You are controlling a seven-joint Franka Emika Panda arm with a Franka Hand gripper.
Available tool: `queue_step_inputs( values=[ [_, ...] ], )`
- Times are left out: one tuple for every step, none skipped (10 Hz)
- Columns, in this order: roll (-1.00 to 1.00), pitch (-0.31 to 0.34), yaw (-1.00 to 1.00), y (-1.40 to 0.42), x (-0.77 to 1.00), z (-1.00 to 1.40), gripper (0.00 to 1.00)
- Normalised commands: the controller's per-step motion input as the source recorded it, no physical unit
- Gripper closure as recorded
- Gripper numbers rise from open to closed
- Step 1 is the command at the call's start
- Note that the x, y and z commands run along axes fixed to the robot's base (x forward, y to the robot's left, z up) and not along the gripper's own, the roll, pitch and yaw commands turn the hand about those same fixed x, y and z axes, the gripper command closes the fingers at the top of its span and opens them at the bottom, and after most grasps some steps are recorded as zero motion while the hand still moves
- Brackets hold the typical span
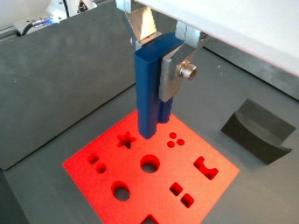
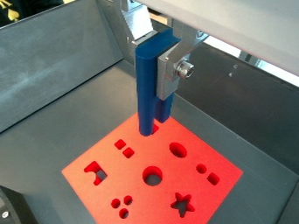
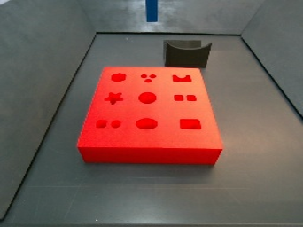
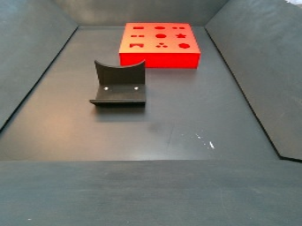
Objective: Insert the square-circle object.
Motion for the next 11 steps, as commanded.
queue_step_inputs(
  values=[
    [-0.14,-0.076,-0.3,0.0,0.0,-0.38,1.0],
    [-0.05,-0.151,-0.68,-0.17,-0.02,-0.8,1.0],
    [-0.04,-0.146,-0.67,-0.27,-0.09,-0.89,1.0],
    [-0.02,-0.091,-0.66,-0.36,-0.25,-0.96,1.0],
    [0.11,0.033,-0.66,-0.27,-0.32,-0.72,1.0],
    [0.15,0.089,-0.66,-0.28,-0.27,-0.57,1.0],
    [0.16,0.077,-0.69,-0.3,-0.24,-0.6,1.0],
    [0.13,0.09,-0.84,-0.22,-0.09,-0.59,1.0],
    [0.05,0.09,-0.92,-0.11,-0.03,-0.69,1.0],
    [0.04,0.119,-0.89,-0.17,-0.03,-0.71,1.0],
    [0.04,0.107,-0.91,-0.14,-0.02,-0.71,1.0]
  ],
)
